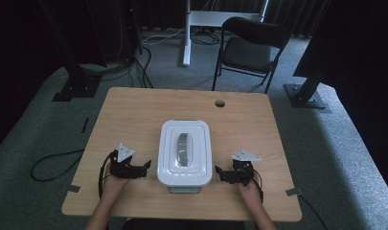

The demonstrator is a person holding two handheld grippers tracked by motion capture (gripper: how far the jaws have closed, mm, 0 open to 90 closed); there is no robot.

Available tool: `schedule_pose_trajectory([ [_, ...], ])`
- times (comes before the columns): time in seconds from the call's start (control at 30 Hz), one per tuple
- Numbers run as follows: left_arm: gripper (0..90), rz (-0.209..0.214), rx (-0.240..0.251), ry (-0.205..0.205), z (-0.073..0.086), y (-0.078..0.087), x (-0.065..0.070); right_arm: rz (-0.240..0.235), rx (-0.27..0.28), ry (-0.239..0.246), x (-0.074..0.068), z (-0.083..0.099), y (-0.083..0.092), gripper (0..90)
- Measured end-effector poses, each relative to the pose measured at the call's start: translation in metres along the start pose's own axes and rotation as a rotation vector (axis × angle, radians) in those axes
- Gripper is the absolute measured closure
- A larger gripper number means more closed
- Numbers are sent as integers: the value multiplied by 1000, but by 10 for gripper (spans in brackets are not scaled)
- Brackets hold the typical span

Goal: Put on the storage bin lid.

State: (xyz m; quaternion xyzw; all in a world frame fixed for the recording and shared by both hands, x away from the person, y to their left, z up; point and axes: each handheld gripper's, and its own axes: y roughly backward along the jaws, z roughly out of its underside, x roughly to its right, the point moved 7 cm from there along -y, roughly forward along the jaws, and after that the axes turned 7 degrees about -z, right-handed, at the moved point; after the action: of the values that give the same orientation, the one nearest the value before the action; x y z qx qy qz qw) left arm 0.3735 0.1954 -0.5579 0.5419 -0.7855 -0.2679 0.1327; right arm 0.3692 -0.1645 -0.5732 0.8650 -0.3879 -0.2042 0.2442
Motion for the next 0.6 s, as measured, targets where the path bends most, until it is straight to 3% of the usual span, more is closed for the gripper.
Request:
schedule_pose_trajectory([
  [0.43, 4, 17, 56, 10, 4, 18, -9, 26, 21, -18, 10, 1, 11, 114],
  [0.6, 4, 9, 45, 23, 9, 18, -15, 49, 35, -28, 17, 0, 18, 114],
])
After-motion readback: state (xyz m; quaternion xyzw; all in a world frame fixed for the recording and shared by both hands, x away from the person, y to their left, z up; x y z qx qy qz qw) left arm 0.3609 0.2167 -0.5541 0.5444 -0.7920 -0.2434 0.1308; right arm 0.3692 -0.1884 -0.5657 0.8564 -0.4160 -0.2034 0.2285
